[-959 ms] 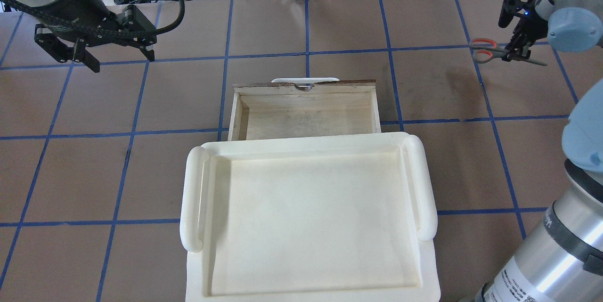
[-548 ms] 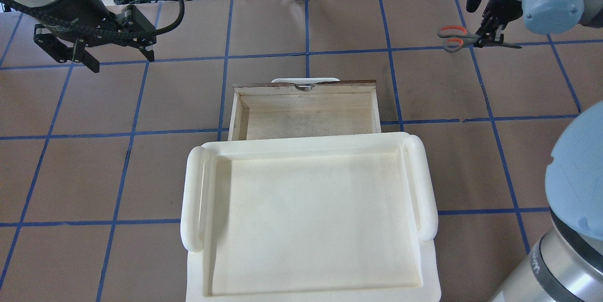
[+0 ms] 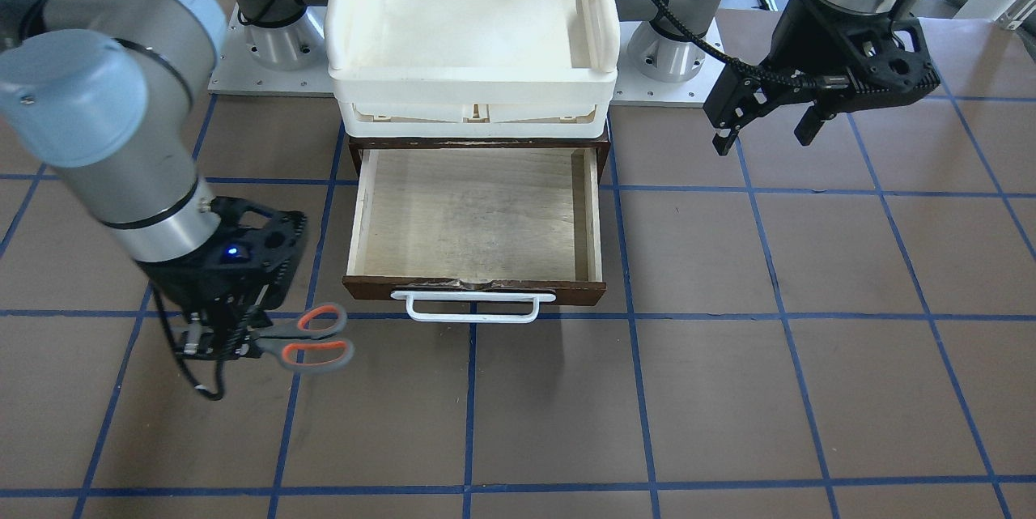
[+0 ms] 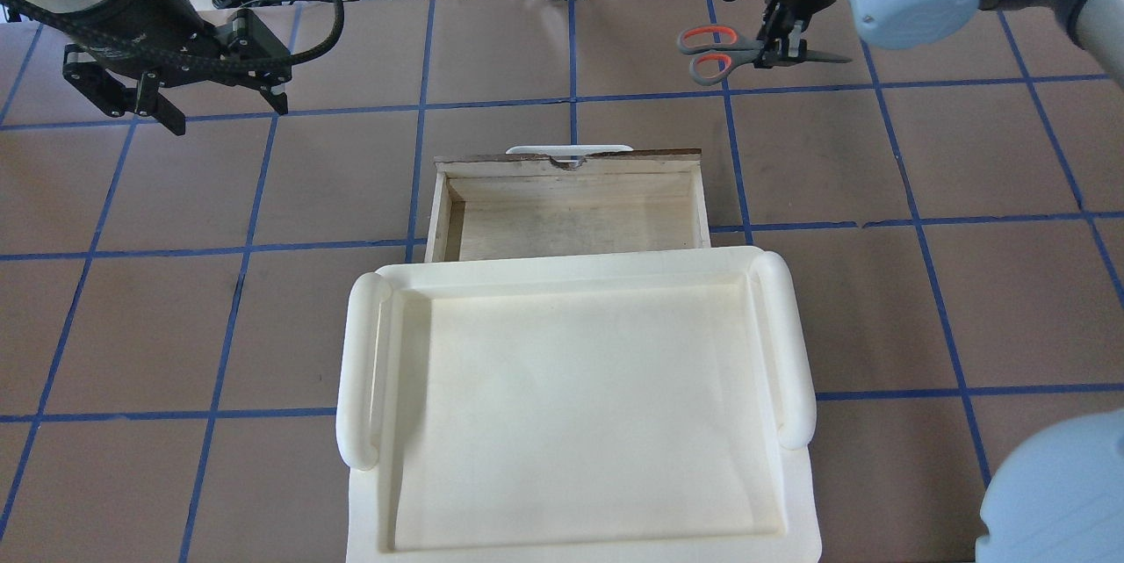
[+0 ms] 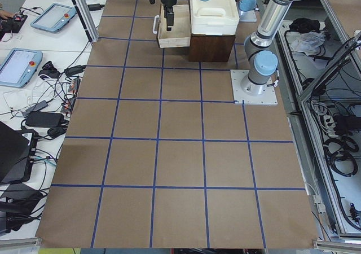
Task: Put scissors in drawer and close it
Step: 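Carry the scissors with the right gripper over the open drawer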
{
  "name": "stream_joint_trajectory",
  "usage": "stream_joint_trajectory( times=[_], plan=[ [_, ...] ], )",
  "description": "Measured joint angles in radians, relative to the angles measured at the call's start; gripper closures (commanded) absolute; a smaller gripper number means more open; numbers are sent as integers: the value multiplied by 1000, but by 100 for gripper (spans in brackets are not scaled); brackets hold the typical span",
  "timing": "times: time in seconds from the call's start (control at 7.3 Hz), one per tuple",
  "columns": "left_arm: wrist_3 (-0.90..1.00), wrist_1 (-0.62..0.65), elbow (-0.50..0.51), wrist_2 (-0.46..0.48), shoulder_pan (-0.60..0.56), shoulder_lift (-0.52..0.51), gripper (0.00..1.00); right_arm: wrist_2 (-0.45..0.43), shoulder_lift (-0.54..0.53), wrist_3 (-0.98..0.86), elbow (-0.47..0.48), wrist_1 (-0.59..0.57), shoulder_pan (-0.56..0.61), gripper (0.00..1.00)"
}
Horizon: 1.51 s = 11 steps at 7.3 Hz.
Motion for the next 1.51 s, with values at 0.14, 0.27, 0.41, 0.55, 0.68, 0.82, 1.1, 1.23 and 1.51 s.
stream_joint_trajectory(
  times=[0.14,0.27,0.41,0.55,0.68,0.82,1.1,1.23,1.51],
  plan=[
    [0,0,0,0,0,0,0,-1,-2,42,0,-5,64,100],
    [0,0,0,0,0,1,0,-4,-3,73,0,-7,121,100],
    [0,0,0,-1,0,1,0,-3,-3,100,0,-6,169,100],
    [0,0,0,-1,1,1,0,-1,-2,135,1,-4,215,100],
    [0,0,0,0,1,2,0,-1,-1,168,2,2,253,100],
    [0,0,0,0,1,2,0,-6,-2,210,2,18,286,100],
    [0,0,-1,-1,2,2,0,-11,6,259,10,43,328,100],
    [0,0,-1,-1,1,2,0,-7,10,271,28,47,334,100],
    [0,0,-1,-1,0,2,0,-5,9,293,75,60,336,100]
  ],
)
